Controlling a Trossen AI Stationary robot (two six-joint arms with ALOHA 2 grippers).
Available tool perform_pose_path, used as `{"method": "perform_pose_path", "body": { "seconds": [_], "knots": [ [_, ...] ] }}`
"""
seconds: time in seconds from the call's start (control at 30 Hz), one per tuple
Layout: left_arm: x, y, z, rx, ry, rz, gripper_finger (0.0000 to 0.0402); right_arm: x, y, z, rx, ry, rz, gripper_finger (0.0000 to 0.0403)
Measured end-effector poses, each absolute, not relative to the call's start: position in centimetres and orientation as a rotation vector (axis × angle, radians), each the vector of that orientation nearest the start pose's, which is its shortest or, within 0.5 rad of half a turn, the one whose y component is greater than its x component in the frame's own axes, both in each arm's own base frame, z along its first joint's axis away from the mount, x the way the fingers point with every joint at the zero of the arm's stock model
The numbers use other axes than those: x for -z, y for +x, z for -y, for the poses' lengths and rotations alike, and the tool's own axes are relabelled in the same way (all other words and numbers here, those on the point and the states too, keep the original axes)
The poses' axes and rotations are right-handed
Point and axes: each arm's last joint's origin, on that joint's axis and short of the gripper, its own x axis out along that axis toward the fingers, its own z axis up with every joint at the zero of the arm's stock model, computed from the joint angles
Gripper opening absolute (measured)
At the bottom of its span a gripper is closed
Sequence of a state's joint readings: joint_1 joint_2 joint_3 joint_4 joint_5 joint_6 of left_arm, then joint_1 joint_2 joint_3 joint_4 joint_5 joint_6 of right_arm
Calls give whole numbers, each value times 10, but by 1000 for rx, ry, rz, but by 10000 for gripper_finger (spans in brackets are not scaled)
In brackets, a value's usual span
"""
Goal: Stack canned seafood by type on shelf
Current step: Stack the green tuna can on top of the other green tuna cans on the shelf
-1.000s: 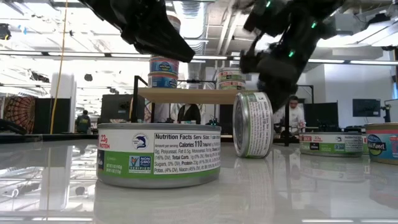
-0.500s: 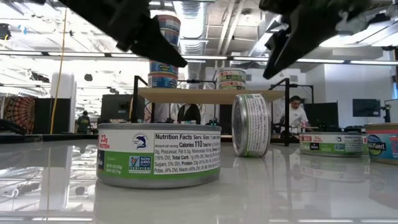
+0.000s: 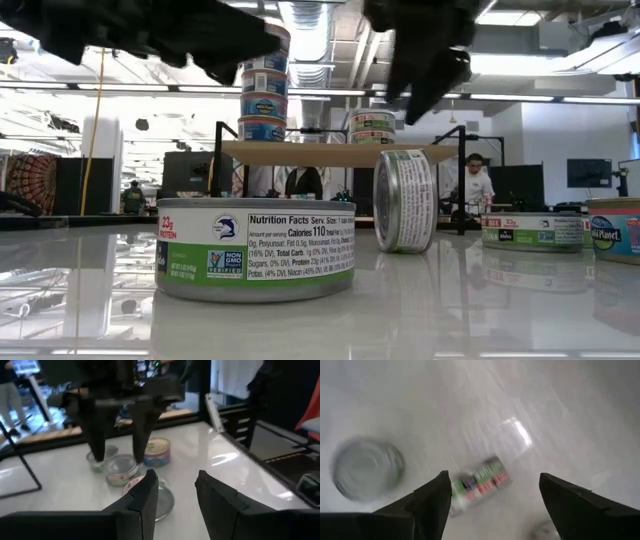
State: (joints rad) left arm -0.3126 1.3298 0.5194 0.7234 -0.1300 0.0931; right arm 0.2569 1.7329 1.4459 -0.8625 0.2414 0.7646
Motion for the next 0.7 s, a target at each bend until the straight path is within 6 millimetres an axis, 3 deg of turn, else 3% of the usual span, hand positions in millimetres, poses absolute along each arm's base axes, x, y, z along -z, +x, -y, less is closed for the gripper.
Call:
{"method": "perform_pose_path", "body": {
  "seconds": [0.3, 0.53, 0.7],
  "knots": [
    [-205, 213, 65, 174, 84, -68, 128, -251, 380, -103, 534, 559, -1086, 322],
    [-204, 205, 64, 209, 17, -83, 128, -249, 394, -123, 718, 600, -1116, 321],
    [-201, 205, 64, 214, -30, -120, 128, -250, 398, -127, 851, 668, -1127, 321]
  ]
}}
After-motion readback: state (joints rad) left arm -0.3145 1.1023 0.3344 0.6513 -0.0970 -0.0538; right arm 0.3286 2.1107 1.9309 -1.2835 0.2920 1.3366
